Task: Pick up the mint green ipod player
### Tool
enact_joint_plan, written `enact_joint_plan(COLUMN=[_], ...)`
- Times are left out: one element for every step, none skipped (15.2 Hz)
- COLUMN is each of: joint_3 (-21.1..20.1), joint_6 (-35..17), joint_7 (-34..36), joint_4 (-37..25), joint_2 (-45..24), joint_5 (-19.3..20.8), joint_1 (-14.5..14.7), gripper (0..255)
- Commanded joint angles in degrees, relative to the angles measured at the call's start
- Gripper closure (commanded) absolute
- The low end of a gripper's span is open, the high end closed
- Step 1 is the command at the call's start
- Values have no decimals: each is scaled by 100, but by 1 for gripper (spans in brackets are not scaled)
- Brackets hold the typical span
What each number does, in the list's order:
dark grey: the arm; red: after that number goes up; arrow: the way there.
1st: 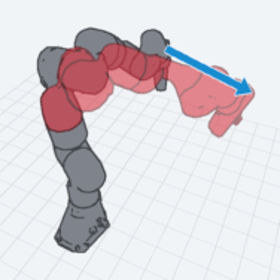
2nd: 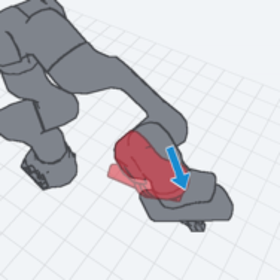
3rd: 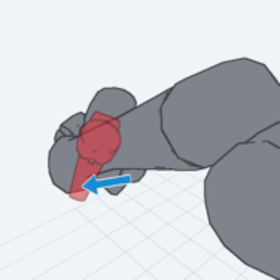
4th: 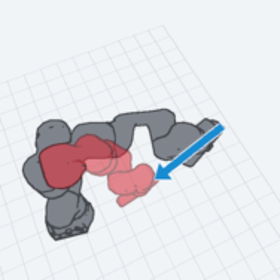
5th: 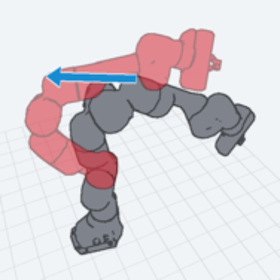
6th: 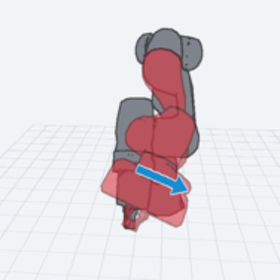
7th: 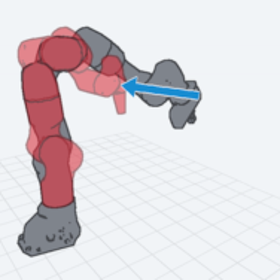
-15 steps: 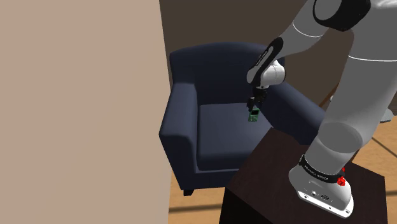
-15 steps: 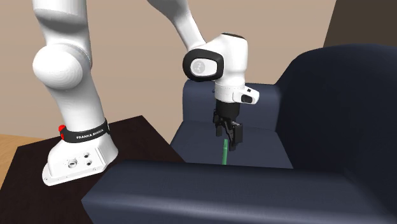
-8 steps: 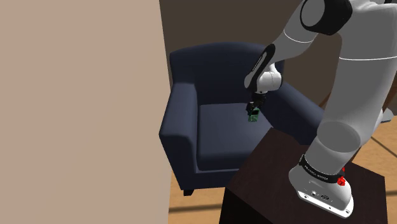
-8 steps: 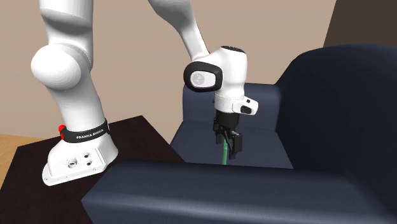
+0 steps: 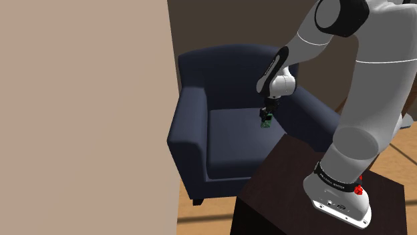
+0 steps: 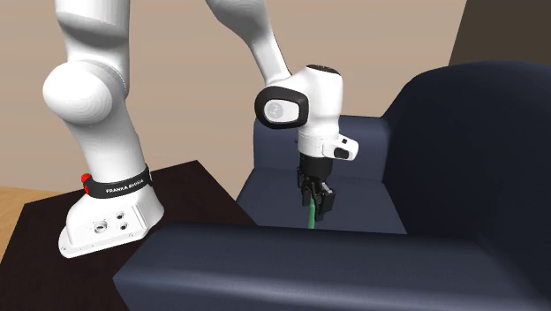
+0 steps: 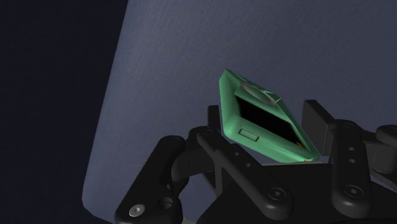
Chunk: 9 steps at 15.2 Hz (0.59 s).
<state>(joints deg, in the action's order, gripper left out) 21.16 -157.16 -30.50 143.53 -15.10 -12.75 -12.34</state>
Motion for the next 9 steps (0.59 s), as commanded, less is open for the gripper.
enact_joint_plan(joint_3=[1,-6,49,102,152,199,241,281,317], joint_6=[1,-3,66,137,208,280,354,428,503], joint_7=[0,7,68,127,188,248,309,369,428], joint_4=[5,2,15,26,35,43,49,54,57], joint_2=[-7,-15,73,162,250,338,425,513,600], joint_5=[-1,-6,77,160,245,329,414,499,582], joint_1=[-3,3,41,78,112,142,170,195,216], gripper=[255,255,255,255,255,255,255,255,255])
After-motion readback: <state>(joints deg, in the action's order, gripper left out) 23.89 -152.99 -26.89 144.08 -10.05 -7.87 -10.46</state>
